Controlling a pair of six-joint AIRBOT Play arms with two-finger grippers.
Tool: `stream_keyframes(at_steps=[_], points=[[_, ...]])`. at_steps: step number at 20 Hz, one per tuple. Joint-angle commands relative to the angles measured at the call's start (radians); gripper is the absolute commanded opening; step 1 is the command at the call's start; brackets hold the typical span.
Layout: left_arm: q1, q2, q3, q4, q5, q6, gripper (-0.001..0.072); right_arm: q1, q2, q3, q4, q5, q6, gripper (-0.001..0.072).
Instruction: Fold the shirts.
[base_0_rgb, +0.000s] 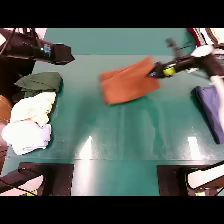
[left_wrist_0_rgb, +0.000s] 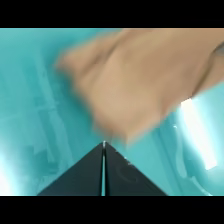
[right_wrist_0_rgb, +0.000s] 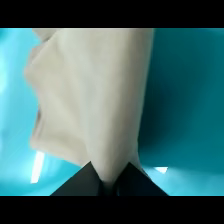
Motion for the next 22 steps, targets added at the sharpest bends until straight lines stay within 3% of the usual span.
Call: stream_keyframes(at_steps=[1,5,9,17,22], points=[[-0.072,0.0,0.0,-0.001,0.061,-0.001,0.0024,-0.275,0.116,0.002,-0.097,-0.01,0.042,0.0015],[-0.135,0.0,0.0,-0.002,0.146,-0.011,0.0024,-0.546,0.145,0.002,-0.096,-0.011,0.042,0.0015],[-0.166,-0.003,0.0,-0.011,0.181,-0.011,0.0024,-0.681,0.132,0.002,-0.095,-0.029,0.04,0.0015],[-0.166,-0.031,0.0,-0.008,0.178,-0.007,0.0025,-0.714,0.147,0.219,-0.079,0.064,0.055,0.0015],[-0.166,-0.037,0.0,-0.005,0.176,0.001,0.0025,-0.719,0.262,0.16,-0.185,0.091,0.077,0.0015]])
